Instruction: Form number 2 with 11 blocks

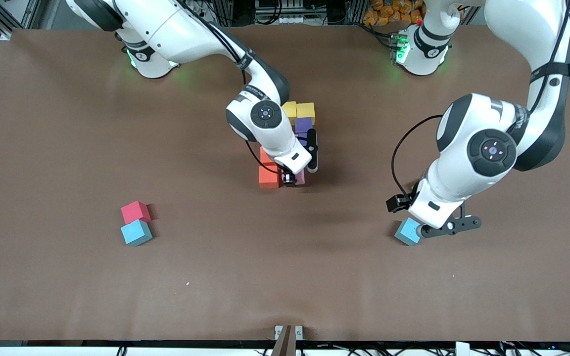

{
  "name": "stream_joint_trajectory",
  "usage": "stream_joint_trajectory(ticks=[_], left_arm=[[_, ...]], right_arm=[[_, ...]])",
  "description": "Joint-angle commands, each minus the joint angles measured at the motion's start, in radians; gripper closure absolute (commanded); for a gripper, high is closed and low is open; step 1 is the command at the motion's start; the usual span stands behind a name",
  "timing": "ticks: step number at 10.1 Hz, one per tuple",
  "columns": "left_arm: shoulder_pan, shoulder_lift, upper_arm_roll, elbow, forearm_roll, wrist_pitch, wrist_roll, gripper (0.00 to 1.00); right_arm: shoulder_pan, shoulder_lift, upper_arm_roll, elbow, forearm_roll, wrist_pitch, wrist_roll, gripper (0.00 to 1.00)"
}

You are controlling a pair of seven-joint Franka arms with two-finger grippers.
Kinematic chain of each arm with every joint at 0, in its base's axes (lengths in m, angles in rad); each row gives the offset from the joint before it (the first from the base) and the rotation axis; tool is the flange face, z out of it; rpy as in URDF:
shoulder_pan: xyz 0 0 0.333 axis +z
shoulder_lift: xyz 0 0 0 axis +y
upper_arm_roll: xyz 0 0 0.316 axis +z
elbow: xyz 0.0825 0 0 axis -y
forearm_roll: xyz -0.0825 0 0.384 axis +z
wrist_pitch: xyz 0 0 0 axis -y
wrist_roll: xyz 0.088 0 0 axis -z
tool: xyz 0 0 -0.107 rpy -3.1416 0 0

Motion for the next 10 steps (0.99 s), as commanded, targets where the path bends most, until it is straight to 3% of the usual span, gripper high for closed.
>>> stream_joint_trajectory(ticks=[1,6,10], left_arm=[[0.020,0.014,0.001,0.002,-0.009,0.001,0.100,0.00],[0.044,0.068,0.001,-0.004,-0.009,0.048,0.352,0.00],[0.078,0.106,0.001,-0.076,-0.007,0.200,0.581,0.00]], right_arm=[[0.017,0.031,-0.020,0.034,0.001,-0.019,-0.003,0.74],[0.045,0.049,-0.058,0.034,0.005,-0.035,0.003,0.74],[0.059,0.063,-0.067,0.036,0.004,-0.031,0.003,0.74]])
